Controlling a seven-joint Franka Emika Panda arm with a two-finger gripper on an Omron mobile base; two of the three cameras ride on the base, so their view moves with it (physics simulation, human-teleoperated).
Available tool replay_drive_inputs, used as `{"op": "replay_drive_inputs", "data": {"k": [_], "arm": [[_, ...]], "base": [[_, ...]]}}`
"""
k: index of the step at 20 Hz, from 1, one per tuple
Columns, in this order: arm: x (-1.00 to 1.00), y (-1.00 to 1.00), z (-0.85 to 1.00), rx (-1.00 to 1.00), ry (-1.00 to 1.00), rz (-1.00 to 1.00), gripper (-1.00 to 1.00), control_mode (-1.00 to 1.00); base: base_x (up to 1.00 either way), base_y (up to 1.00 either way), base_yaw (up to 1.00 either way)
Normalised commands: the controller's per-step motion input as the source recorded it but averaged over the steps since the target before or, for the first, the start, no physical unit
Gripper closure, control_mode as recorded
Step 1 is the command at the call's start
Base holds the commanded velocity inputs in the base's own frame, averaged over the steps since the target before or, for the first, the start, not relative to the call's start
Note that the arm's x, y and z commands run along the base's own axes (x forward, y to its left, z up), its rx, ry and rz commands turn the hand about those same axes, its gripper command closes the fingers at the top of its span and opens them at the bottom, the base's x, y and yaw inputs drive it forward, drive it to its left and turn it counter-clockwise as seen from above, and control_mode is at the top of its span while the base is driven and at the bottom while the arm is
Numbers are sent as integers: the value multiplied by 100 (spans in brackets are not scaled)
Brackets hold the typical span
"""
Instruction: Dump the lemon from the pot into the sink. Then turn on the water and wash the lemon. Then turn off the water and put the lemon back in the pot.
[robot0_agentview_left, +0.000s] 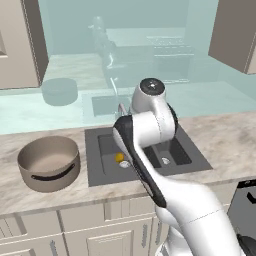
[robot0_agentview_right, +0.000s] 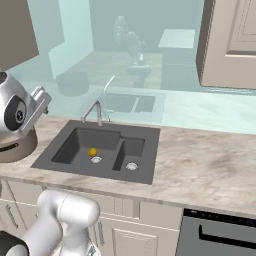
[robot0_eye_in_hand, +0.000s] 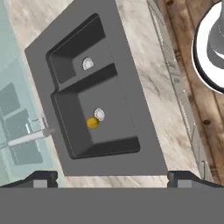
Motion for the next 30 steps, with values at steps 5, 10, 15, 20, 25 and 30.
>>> {"op": "replay_drive_inputs", "data": {"k": [5, 10, 15, 20, 25, 30], "arm": [[9, -84, 16, 22, 0, -13, -100, -100], [40, -66, 0, 15, 0, -10, -100, -100], [46, -41, 0, 6, 0, -7, -100, -100], [59, -17, 0, 5, 0, -13, -100, -100], [65, -13, 0, 14, 0, -23, -100, -100], [57, -18, -6, 23, 0, -23, -100, -100]], "base": [[0, 0, 0], [0, 0, 0], [0, 0, 0], [0, 0, 0], [0, 0, 0], [0, 0, 0]]}}
